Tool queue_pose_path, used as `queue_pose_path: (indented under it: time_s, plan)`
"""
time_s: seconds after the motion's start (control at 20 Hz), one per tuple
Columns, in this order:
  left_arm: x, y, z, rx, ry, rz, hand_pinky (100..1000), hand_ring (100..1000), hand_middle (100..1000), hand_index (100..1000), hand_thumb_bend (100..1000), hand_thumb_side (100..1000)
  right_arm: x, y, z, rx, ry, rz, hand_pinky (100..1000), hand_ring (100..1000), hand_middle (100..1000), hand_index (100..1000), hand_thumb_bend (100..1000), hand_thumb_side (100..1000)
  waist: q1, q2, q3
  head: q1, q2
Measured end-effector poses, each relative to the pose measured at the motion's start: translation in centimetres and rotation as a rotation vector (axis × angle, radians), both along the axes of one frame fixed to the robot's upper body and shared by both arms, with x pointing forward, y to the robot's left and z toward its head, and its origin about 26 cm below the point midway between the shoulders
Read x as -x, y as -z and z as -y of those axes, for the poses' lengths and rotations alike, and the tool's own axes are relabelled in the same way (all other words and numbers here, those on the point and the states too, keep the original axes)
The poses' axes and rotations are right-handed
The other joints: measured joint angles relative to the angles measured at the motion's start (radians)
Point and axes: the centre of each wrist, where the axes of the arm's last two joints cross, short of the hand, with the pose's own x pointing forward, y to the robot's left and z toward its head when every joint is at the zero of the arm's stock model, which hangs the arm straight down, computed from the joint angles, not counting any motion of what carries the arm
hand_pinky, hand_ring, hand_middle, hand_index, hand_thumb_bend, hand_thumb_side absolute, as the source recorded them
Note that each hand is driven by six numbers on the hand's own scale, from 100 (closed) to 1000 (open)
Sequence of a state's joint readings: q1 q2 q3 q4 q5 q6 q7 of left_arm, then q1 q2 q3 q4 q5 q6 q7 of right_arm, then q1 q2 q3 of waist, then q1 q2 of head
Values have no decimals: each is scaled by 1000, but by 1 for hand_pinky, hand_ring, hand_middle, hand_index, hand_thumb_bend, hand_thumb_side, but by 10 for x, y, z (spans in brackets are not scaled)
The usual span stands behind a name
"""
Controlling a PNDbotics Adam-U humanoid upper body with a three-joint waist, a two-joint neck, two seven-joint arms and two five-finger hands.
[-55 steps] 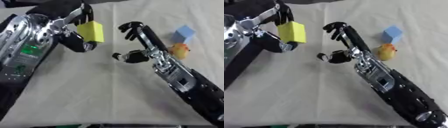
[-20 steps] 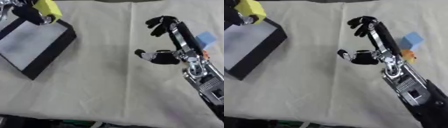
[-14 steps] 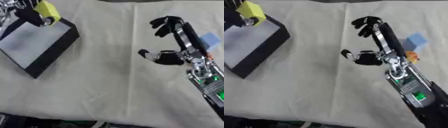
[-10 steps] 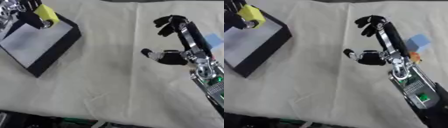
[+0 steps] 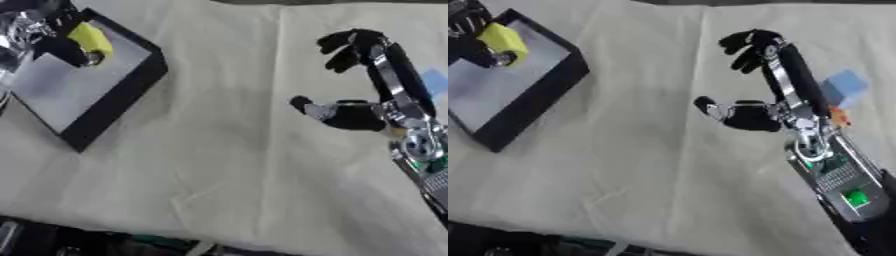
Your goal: Pick up the objects with one hand, pass them to the other hand, and then place them into the box on the other side of the table.
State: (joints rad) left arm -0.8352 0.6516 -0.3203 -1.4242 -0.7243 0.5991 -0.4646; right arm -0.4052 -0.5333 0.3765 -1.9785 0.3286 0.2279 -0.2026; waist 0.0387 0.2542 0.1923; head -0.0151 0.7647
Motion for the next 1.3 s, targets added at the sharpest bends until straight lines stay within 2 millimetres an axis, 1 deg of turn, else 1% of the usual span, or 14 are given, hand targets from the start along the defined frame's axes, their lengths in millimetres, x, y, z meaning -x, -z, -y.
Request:
queue_pose_path:
  time_s: [0.05,0.1,0.15,0.2,0.25,0.35,0.4,0.45,0.5,0.55,0.8,1.0,1.2,1.3]
  plan:
    - [-1,1,-2,-1,-5,-4,665,570,482,525,374,173,0,0,0,0,0,0,578,582,619,737,640,100,0,0,0,1,0]
    - [-2,2,-4,-4,-11,-5,672,583,498,547,390,184,0,0,0,0,0,0,578,582,619,737,640,100,0,0,0,3,0]
    - [-2,3,-5,-8,-14,-6,692,615,537,602,417,220,0,0,0,0,-1,1,578,581,619,737,640,100,0,0,0,4,0]
    - [-3,4,-7,-15,-16,-8,692,615,537,602,417,220,0,0,0,0,-2,2,578,582,619,737,640,100,0,0,-1,4,0]
    - [-3,6,-8,-20,-17,-9,721,671,594,674,462,301,0,0,0,0,-3,3,579,582,619,737,640,100,0,0,-1,4,0]
    - [-4,8,-10,-33,-17,-11,754,723,650,729,505,359,0,0,0,-1,-5,5,580,582,619,738,640,100,0,0,-4,4,0]
    - [-5,10,-12,-40,-18,-11,771,745,680,758,552,456,0,0,0,-1,-6,5,580,582,619,738,640,100,0,0,-6,3,0]
    - [-5,11,-13,-47,-20,-10,780,755,694,771,584,521,0,0,0,-1,-6,6,582,582,619,738,640,100,0,0,-8,3,0]
    - [-5,12,-14,-52,-25,-8,785,760,701,778,592,545,0,0,0,-1,-7,6,583,583,619,738,640,100,0,0,-8,4,0]
    - [-5,12,-15,-58,-27,-4,794,770,718,795,628,591,0,0,0,-1,-7,7,585,583,619,739,640,100,0,0,-8,4,0]
    - [-6,15,-19,-62,-47,6,800,778,732,819,656,617,0,0,0,-1,-6,9,585,583,619,739,640,100,0,0,-8,4,0]
    - [-6,15,-21,-49,-61,12,797,775,727,816,663,569,0,0,0,-3,-5,12,583,582,619,739,640,100,0,0,-8,3,0]
    - [-5,15,-22,-31,-65,22,786,757,701,798,588,483,0,0,0,-5,-5,15,583,582,618,738,639,100,0,0,-8,1,0]
    - [-3,11,-21,-14,-63,45,776,738,676,787,523,443,0,0,0,-8,-6,21,584,583,619,739,639,100,0,0,-8,-8,0]
